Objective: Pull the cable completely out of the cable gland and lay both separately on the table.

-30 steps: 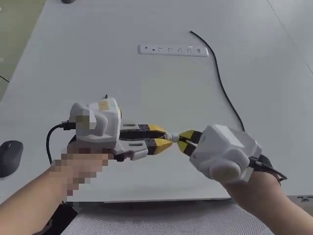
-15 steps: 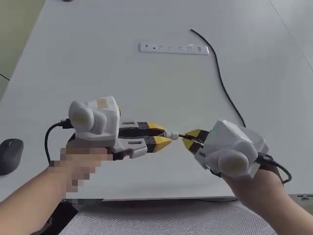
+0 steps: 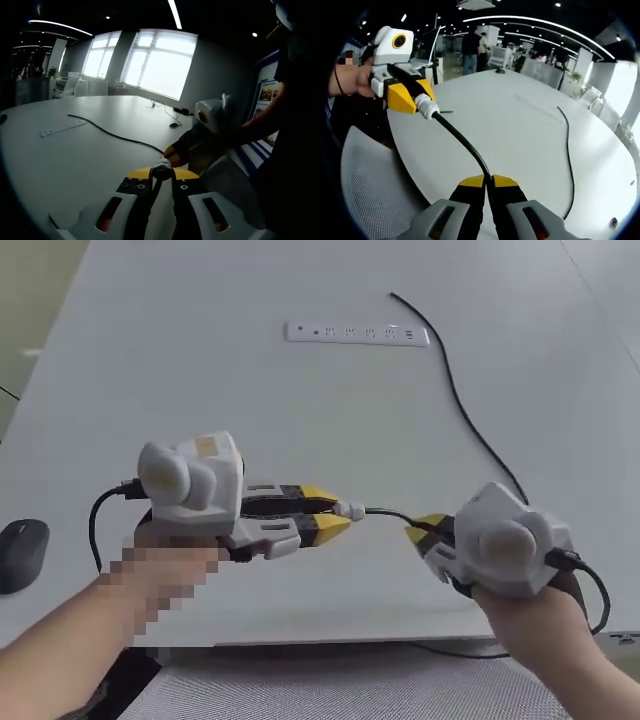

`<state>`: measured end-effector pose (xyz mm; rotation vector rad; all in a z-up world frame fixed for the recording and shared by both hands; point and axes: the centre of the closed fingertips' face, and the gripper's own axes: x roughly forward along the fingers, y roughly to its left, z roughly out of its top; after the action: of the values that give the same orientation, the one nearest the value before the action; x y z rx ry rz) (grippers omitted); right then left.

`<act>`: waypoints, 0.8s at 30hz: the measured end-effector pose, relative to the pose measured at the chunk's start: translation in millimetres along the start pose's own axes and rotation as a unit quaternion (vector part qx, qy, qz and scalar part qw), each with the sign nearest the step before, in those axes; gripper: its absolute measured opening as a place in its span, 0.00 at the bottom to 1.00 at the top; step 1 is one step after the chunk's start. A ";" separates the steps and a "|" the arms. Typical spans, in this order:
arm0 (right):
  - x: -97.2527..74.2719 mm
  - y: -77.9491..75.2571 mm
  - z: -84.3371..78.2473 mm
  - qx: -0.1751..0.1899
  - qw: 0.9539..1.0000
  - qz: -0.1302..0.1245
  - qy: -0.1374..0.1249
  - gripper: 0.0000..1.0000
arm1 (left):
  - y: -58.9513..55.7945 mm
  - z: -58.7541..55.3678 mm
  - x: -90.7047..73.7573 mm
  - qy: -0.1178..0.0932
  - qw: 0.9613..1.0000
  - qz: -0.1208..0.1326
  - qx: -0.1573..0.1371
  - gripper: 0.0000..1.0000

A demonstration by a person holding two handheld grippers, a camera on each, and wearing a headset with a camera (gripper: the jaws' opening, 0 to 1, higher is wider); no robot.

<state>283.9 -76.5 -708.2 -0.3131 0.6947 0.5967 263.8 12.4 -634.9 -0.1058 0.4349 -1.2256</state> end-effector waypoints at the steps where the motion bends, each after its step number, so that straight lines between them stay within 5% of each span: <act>1: 0.7 -2.2 -3.1 0.008 1.000 -0.003 0.004 0.00 | -0.2 0.3 0.2 -0.001 1.000 0.000 0.000 0.15; 6: 5.1 -10.0 -17.6 0.092 0.996 -0.012 0.016 0.00 | -0.3 2.7 -0.1 -0.006 1.000 -0.001 -0.002 0.15; 24: 5.0 -8.4 -21.4 0.123 0.992 -0.014 0.011 0.00 | -0.6 4.0 0.6 -0.007 1.000 0.001 -0.002 0.15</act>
<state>281.3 -90.9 -726.7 -0.1015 0.7755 0.4748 265.0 11.1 -631.2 -0.1174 0.4247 -1.2220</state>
